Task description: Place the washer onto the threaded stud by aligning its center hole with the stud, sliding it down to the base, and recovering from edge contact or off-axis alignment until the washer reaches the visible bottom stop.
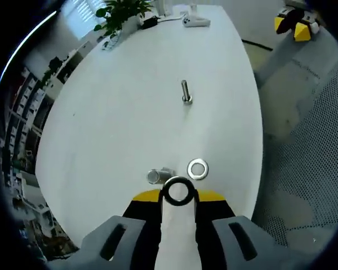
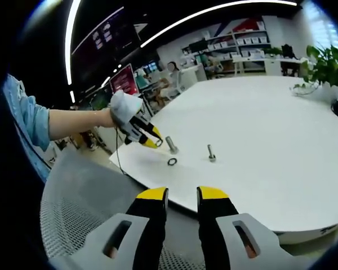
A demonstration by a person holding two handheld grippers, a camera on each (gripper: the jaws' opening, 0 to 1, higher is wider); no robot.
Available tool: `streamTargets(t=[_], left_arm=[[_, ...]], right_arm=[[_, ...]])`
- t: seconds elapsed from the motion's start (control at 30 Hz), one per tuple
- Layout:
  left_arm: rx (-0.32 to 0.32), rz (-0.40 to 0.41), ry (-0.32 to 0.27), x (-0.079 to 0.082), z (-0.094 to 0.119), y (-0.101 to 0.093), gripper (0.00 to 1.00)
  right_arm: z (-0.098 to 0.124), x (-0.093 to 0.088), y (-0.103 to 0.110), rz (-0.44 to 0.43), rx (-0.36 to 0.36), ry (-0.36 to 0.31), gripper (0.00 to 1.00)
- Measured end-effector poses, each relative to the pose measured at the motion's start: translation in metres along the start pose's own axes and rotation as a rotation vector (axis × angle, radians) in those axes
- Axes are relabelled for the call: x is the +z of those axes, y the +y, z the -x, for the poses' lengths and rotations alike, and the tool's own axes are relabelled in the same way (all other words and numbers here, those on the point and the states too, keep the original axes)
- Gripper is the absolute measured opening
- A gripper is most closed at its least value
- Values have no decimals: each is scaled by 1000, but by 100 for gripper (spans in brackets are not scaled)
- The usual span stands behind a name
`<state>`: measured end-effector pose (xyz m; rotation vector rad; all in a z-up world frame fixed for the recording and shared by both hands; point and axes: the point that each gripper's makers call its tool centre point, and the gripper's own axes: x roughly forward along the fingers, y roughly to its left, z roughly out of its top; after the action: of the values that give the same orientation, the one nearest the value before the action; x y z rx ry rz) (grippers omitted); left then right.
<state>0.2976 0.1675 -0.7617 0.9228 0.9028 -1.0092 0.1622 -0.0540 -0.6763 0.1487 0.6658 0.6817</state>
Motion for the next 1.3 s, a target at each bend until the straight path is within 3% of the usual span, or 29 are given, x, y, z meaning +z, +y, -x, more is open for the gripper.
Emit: streamTargets(t=[0.37, 1.3], left_arm=[[9, 22, 4, 7, -5, 21, 19], [-98, 24, 130, 5, -36, 25, 19]], right_arm=[[1, 0, 0, -2, -3, -4, 23], [1, 3, -2, -15, -14, -25, 23]])
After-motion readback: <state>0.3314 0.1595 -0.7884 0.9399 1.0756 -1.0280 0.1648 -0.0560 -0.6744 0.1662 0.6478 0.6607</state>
